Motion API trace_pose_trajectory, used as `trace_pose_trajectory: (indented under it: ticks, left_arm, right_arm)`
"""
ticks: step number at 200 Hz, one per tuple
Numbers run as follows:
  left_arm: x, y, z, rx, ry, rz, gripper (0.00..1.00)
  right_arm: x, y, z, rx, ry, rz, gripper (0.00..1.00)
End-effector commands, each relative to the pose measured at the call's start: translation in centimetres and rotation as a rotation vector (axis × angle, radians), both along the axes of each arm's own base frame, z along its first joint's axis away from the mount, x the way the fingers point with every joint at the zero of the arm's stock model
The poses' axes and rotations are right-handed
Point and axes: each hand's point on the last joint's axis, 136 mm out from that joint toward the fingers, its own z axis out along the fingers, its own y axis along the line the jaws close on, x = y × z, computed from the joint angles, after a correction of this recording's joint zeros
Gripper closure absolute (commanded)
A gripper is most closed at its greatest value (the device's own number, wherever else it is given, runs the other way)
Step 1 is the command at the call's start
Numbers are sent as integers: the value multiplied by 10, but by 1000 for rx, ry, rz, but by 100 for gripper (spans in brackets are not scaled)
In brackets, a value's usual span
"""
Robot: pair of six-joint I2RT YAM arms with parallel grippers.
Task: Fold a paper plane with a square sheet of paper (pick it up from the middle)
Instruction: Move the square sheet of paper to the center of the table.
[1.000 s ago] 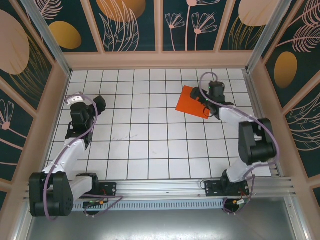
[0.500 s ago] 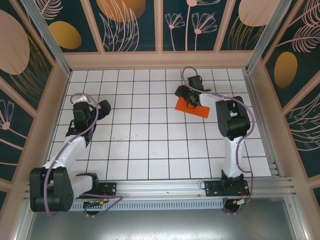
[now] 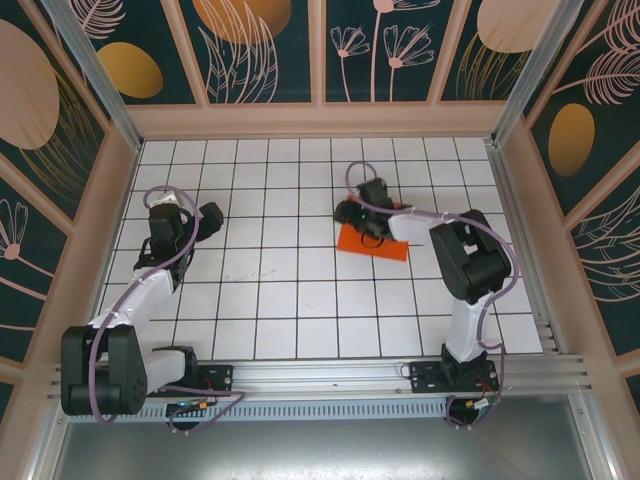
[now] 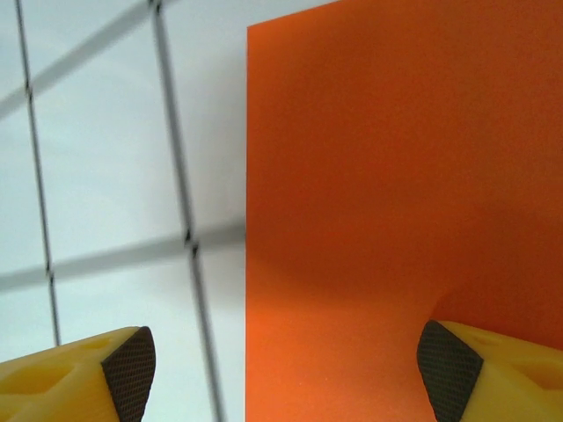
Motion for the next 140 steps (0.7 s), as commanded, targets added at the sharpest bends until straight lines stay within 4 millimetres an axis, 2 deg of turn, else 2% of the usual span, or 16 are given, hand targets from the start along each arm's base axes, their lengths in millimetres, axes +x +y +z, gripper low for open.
trace_pose_trajectory:
  ticks: [1, 11, 23, 32, 44, 58, 72, 87, 109, 140]
  left_arm:
    - [3, -2, 1, -28, 11, -6, 1]
    - [3, -3, 0, -33, 15, -7, 1]
    - [3, -4, -1, -39, 18, -13, 1]
    - [3, -5, -1, -43, 18, -18, 1]
    - [4, -6, -2, -50, 22, -23, 1]
    - [4, -9, -4, -64, 32, -32, 1]
    - [4, -15, -9, -90, 43, -53, 1]
    - [5, -25, -14, -140, 64, -97, 2]
    - [7, -42, -22, -237, 103, -148, 1]
    - [5, -70, -33, -322, 176, -192, 1]
  right_arm:
    - [-117, -2, -66, -114, 349, 49, 17]
    - [-129, -1, -66, -137, 352, 56, 17]
    - [-130, -2, -57, -153, 335, 54, 17]
    - [-125, 1, -39, -152, 303, 60, 17]
    - [-111, 7, -6, -150, 224, 75, 16]
    - [-96, 5, 29, -167, 141, 68, 10]
    - [-87, -7, 44, -219, 92, 34, 1]
    - [-81, -21, 41, -262, 89, 6, 1]
    - [-76, -37, 23, -313, 104, 14, 1]
    - [-74, -44, 8, -350, 142, 117, 1]
